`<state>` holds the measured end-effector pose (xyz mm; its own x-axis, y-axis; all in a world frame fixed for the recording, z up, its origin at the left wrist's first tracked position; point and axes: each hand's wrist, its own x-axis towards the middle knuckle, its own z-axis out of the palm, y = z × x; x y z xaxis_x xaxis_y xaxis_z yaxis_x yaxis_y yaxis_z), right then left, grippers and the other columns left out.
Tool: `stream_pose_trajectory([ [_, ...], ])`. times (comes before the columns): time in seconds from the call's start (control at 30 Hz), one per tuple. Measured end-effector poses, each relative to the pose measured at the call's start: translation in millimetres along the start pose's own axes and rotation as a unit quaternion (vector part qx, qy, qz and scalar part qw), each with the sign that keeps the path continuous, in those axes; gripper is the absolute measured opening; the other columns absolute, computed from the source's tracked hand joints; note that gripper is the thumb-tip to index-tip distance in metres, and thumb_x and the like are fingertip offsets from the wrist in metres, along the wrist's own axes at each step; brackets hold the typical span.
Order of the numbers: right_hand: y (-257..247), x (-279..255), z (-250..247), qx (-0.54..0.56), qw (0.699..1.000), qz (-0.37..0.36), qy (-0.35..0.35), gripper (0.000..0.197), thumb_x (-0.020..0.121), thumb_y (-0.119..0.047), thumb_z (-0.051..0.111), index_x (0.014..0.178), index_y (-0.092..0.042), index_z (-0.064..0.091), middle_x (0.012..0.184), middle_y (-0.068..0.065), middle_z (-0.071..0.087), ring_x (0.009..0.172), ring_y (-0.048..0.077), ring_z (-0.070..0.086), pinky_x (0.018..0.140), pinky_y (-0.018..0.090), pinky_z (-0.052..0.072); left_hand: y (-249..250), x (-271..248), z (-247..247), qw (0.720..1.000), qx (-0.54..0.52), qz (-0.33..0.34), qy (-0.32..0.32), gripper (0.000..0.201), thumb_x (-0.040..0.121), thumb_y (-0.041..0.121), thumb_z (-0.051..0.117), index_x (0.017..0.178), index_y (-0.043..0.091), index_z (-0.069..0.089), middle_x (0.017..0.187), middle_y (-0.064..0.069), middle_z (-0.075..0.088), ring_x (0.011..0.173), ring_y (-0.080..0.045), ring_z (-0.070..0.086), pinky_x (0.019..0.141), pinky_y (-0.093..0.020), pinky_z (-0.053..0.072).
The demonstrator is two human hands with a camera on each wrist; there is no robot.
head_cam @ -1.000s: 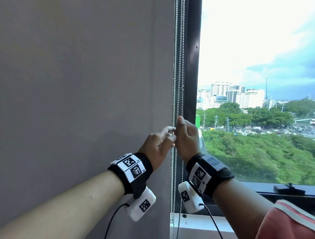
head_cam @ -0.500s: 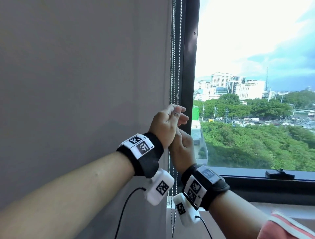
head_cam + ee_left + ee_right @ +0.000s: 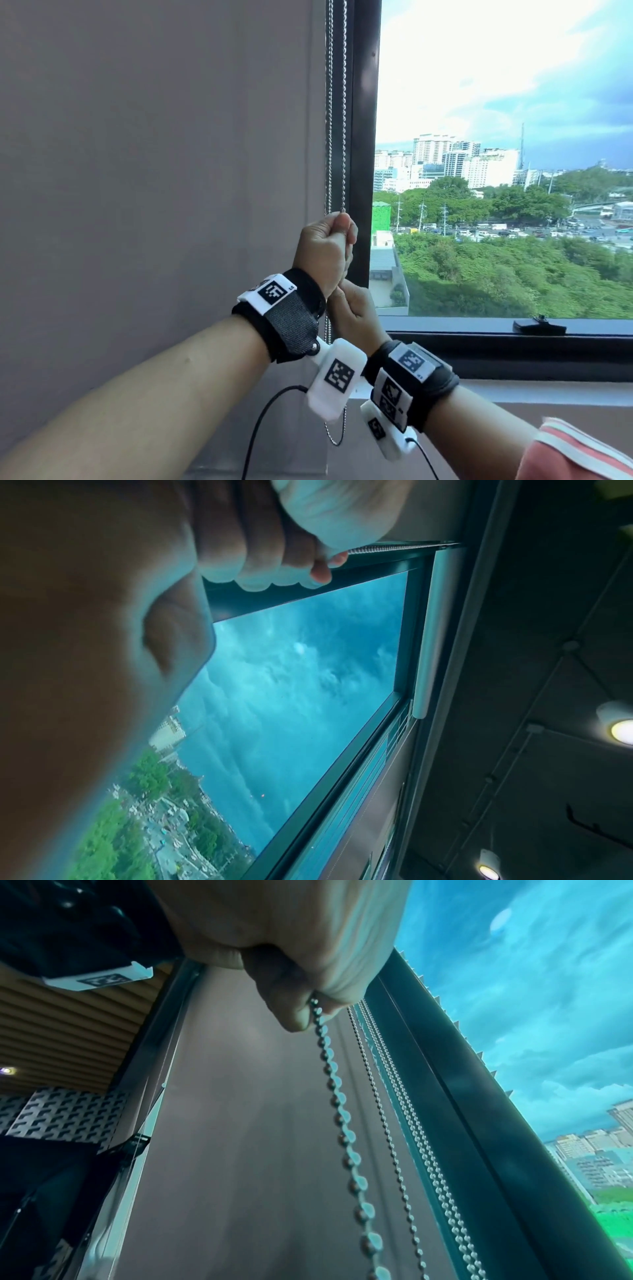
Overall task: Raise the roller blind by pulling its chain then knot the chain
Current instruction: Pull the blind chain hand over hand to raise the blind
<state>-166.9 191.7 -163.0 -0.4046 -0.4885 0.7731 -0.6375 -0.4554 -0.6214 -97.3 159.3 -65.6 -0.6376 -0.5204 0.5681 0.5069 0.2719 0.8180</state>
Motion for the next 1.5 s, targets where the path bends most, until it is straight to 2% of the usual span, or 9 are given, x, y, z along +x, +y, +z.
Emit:
stream_pose_trajectory([
  [0.2,-3,12,-10,-0.019,0.999,0.008,-0.031,0.035,0.076,0.008,0.048,0.061,-0.024,0.051,0.069,-0.009,0.053,0.066,0.003,0.046,0.063,0.026,0.040,1,-13,-3,0.999,-0.006,0.037,0.026,0.032,0.096,0.003,0.034,0.066,0.003,0.043,0.045,0.002,0.030,0.031,-0.005,0.020,0.036,-0.011,0.017],
  [0.27,-13,24,-14,-0.019,1.000,0.001,-0.001,0.024,0.076,0.007,0.047,0.064,-0.012,0.053,0.073,0.006,0.052,0.069,0.010,0.046,0.064,0.028,0.041,0,-14,-2,0.998,-0.008,0.044,0.036,0.033,0.096,0.003,0.035,0.065,0.003,0.043,0.048,-0.003,0.027,0.031,-0.004,0.021,0.035,-0.011,0.018],
  [0.4,-48,59,-24,0.047,0.997,0.043,0.043,0.024,0.075,0.005,0.045,0.064,-0.012,0.059,0.057,-0.009,0.055,0.052,0.006,0.046,0.049,0.017,0.038,-10,-15,-3,0.998,0.014,0.032,0.062,0.038,0.096,0.010,0.040,0.058,0.013,0.044,0.048,0.001,0.031,0.036,-0.007,0.025,0.036,-0.013,0.020],
  [0.47,-70,79,-27,0.065,0.996,0.044,0.040,0.023,0.069,0.003,0.042,0.065,-0.009,0.061,0.060,0.000,0.057,0.053,0.010,0.050,0.049,0.021,0.040,-16,-18,-4,0.998,0.009,0.004,0.064,0.040,0.095,0.008,0.042,0.055,0.015,0.044,0.045,0.004,0.032,0.035,-0.008,0.024,0.036,-0.013,0.020],
  [0.63,-118,107,-24,0.193,0.975,0.108,0.007,0.035,0.102,-0.024,0.033,0.094,-0.003,0.060,0.064,0.010,0.052,0.050,0.020,0.044,0.048,0.026,0.039,-35,-32,-9,0.998,0.056,0.013,0.041,0.040,0.094,0.002,0.038,0.056,0.013,0.042,0.054,-0.001,0.033,0.044,-0.009,0.028,0.044,-0.021,0.026],
  [0.83,-118,104,-7,0.198,0.966,0.166,0.020,0.047,0.102,-0.039,0.035,0.057,-0.024,0.031,0.044,-0.007,0.022,0.032,0.010,0.017,0.041,0.013,0.019,-58,-43,-16,0.999,0.043,0.003,0.023,0.041,0.090,-0.006,0.041,0.055,0.015,0.044,0.050,0.014,0.043,0.052,-0.005,0.036,0.057,-0.022,0.033],
  [1.3,-105,74,-2,0.188,0.970,0.150,0.043,0.043,0.102,-0.033,0.034,0.062,-0.024,0.021,0.046,-0.005,0.017,0.032,0.008,0.013,0.042,0.011,0.018,-43,-53,-28,0.984,0.128,-0.032,-0.121,0.047,0.094,0.019,0.044,0.053,0.033,0.060,0.049,0.014,0.052,0.051,-0.004,0.045,0.060,-0.022,0.039],
  [1.4,-97,68,-1,0.205,0.968,0.133,0.050,0.045,0.103,-0.027,0.035,0.060,-0.023,0.022,0.047,-0.005,0.016,0.033,0.006,0.013,0.038,0.010,0.017,-29,-43,-29,0.984,0.139,-0.043,-0.101,0.035,0.081,-0.006,0.051,0.068,0.026,0.059,0.060,0.016,0.061,0.061,0.005,0.055,0.064,-0.013,0.043],
  [1.5,-84,64,0,0.193,0.973,0.109,0.070,0.048,0.102,-0.023,0.038,0.056,-0.023,0.025,0.044,-0.007,0.019,0.034,0.007,0.016,0.037,0.013,0.016,-18,-31,-29,0.991,0.095,-0.023,-0.088,0.032,0.062,-0.009,0.050,0.089,0.007,0.055,0.076,-0.005,0.059,0.069,-0.011,0.054,0.054,-0.016,0.040],
])
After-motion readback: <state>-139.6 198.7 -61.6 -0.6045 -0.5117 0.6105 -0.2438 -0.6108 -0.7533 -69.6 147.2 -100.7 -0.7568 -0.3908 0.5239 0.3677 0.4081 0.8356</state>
